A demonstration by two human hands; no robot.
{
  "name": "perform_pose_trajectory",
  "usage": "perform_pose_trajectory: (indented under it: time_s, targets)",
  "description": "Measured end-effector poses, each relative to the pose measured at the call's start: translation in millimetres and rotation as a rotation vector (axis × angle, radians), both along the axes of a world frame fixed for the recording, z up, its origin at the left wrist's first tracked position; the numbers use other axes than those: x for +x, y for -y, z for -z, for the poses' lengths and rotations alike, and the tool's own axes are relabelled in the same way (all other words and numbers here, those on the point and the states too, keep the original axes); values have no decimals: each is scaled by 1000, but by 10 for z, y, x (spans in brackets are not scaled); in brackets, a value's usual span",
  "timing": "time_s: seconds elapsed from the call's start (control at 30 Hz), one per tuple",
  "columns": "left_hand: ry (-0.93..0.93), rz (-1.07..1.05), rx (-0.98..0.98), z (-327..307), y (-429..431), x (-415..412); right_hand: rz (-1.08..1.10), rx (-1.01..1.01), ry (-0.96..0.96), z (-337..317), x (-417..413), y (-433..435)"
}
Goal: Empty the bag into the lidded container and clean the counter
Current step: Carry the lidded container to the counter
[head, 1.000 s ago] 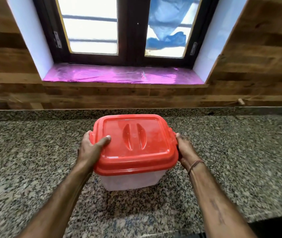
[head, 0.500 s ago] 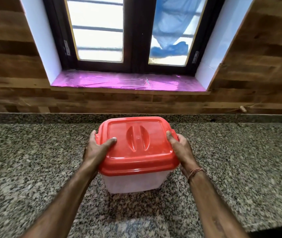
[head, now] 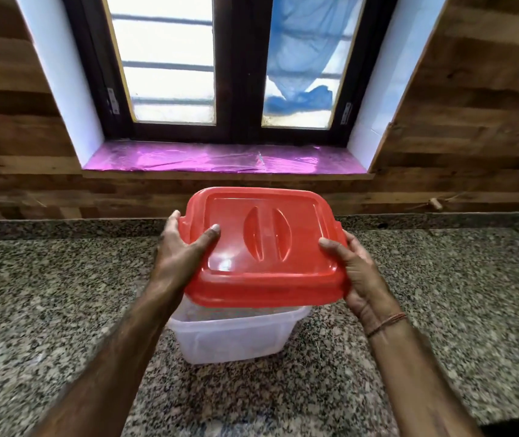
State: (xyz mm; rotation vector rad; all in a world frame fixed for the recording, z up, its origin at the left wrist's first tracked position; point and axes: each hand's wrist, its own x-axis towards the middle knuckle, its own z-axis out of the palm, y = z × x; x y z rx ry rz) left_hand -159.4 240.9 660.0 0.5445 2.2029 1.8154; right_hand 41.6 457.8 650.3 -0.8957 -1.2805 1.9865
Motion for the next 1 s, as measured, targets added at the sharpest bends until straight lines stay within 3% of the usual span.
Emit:
perform_pose_trajectory:
  time_s: [0.13, 0.2, 0.37, 0.47, 0.53, 0.73, 1.0]
  targets:
    - [149, 135, 110, -25, -452, 321, 44, -58, -41, -9, 408, -536]
    - [155, 156, 55, 74, -691, 523, 57, -48, -31, 18, 647, -843]
    - [0, 182, -366, 432, -1267, 1036, 144, -45, -1, 247, 1280, -1551]
    - [-213, 125, -725, 569, -1512, 1216, 180, -76, 3, 523, 1574, -1926]
    - [-293, 100, -835, 621, -1625, 1285, 199, -107, 0, 742, 1677, -2155]
    - [-342, 57, -866, 643, -1690, 1266, 147, -186, 105, 1350, 1508, -2310]
    - [-325, 28, -856, 651, -1710, 1295, 72, -30, 344, 2042, 1301, -2280]
